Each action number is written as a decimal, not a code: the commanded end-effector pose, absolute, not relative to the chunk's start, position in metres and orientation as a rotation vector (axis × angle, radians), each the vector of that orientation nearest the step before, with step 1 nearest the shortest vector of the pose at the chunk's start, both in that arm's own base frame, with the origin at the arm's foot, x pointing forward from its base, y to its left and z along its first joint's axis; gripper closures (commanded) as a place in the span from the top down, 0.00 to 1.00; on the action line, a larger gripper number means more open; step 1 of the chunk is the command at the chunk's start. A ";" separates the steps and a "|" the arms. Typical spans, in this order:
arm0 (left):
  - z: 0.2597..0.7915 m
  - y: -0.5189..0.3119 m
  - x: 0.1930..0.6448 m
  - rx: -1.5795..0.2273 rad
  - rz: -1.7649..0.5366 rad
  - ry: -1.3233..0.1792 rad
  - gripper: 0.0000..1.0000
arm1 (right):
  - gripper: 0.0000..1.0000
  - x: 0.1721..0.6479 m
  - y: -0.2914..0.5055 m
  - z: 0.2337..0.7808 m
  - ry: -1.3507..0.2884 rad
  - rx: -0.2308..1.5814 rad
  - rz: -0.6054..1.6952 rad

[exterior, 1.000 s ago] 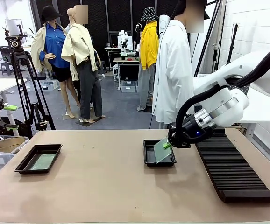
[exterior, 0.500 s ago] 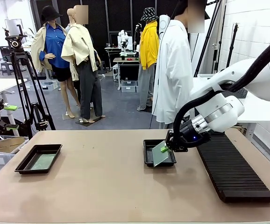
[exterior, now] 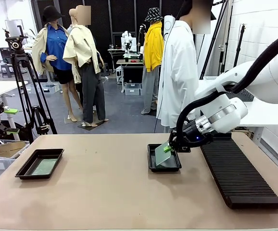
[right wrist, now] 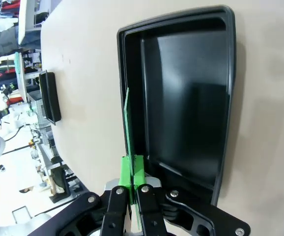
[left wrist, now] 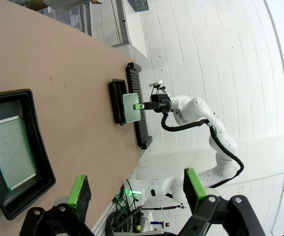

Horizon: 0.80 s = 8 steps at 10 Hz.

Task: Inspect and transfer BCBs to ESD trays.
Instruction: Pick up the Blank PCB from the PCB Rack and place it in the right ESD tray.

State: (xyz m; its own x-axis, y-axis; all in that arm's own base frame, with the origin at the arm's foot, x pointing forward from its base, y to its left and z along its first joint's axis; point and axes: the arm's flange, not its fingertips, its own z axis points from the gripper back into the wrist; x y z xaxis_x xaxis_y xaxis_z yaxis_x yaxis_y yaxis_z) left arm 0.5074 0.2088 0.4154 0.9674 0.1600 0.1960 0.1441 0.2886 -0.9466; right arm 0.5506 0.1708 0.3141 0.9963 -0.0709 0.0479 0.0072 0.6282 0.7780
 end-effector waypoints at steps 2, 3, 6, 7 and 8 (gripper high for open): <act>0.419 0.208 0.509 -1.276 0.025 -0.271 1.00 | 0.00 0.570 0.177 0.314 -0.057 0.932 -0.062; 0.419 0.208 0.509 -1.276 0.025 -0.271 1.00 | 0.00 0.573 0.177 0.310 -0.044 0.919 -0.070; 0.419 0.208 0.509 -1.276 0.025 -0.271 1.00 | 0.00 0.575 0.176 0.307 -0.037 0.912 -0.072; 0.419 0.208 0.509 -1.276 0.025 -0.271 1.00 | 0.00 0.575 0.175 0.304 -0.034 0.908 -0.074; 0.419 0.208 0.509 -1.276 0.025 -0.271 1.00 | 0.00 0.576 0.175 0.302 -0.027 0.909 -0.076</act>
